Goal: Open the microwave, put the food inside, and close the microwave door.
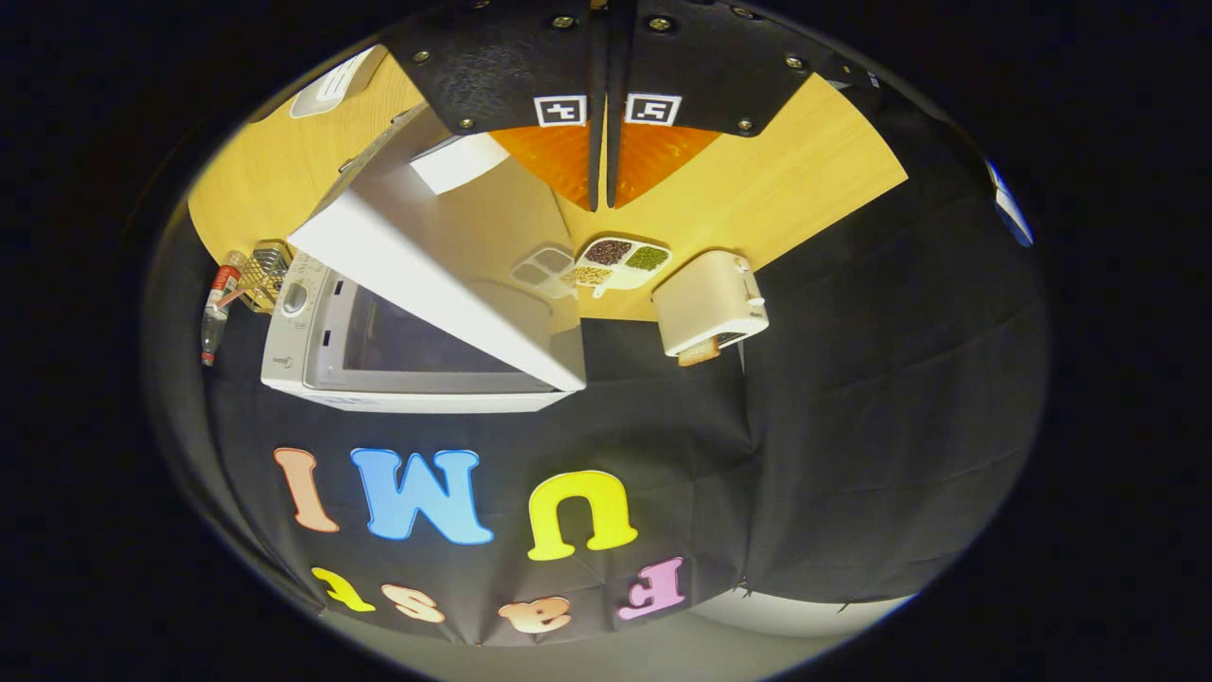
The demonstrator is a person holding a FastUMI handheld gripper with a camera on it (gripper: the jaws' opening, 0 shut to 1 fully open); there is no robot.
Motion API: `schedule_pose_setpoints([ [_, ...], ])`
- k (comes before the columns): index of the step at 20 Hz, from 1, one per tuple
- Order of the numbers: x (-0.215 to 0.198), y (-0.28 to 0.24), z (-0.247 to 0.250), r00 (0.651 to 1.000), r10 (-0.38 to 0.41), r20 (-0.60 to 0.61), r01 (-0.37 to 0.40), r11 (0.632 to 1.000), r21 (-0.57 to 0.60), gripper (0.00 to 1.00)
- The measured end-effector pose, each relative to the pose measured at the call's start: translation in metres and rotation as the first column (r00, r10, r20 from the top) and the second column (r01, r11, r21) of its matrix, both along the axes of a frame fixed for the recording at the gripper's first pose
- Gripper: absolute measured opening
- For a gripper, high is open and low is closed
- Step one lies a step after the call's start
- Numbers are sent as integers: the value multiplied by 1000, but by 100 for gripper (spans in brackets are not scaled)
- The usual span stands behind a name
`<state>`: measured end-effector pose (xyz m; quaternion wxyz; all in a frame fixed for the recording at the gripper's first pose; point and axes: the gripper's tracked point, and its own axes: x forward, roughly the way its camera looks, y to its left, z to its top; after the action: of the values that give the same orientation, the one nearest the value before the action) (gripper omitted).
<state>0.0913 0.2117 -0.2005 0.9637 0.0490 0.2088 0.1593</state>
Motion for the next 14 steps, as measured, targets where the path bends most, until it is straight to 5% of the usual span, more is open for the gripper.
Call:
schedule_pose_setpoints([
  [14, 79, -96, -4, 985, -171, -17, 171, 985, -22, 1],
])
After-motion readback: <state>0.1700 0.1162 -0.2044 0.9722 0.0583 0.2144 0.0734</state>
